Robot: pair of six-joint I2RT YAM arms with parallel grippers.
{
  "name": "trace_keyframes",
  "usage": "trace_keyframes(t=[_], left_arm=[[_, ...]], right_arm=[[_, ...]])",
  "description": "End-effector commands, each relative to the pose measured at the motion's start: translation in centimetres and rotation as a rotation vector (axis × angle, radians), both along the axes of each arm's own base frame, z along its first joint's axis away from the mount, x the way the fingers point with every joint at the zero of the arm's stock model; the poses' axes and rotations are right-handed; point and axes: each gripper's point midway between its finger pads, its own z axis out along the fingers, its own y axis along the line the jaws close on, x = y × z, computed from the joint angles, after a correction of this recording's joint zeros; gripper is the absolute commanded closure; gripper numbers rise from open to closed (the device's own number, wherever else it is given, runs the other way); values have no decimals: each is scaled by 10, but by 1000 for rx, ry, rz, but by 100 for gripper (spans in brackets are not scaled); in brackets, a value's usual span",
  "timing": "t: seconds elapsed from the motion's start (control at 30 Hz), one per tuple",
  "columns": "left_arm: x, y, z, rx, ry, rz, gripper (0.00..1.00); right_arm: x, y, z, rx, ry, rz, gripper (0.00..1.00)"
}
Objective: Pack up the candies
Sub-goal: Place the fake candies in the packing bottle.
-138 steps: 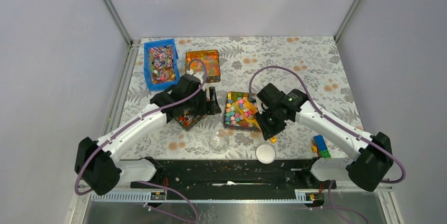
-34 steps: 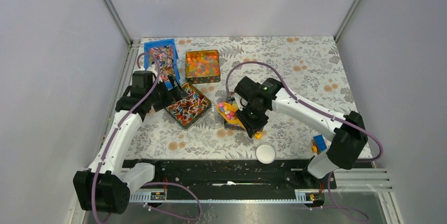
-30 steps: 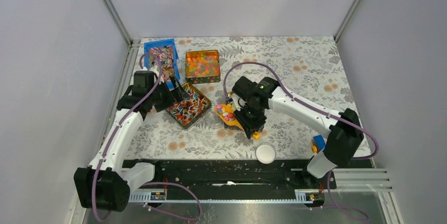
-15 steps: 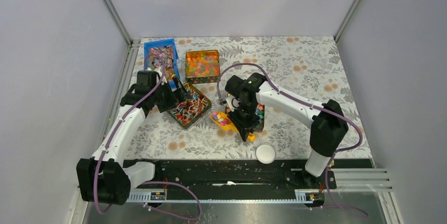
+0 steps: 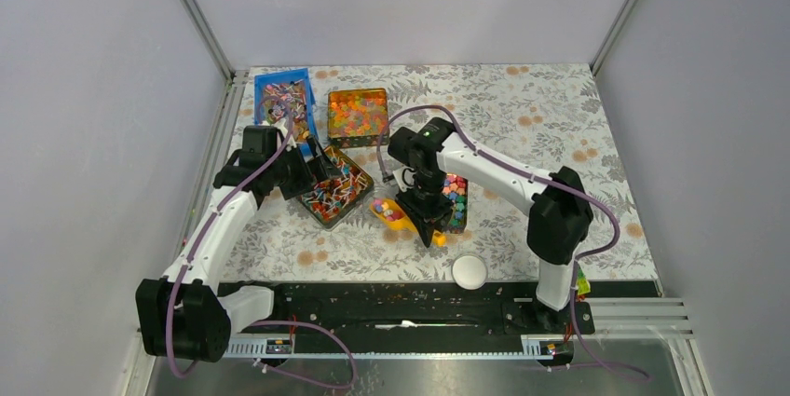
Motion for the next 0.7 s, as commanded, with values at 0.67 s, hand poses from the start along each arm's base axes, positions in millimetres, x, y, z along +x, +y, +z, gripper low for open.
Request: trace_keyframes(t=[0.67], left_arm=[[5,-5,2,-33,-24,-24,1]], right_arm=[[-7,-6,28,-158,118,-9,100]])
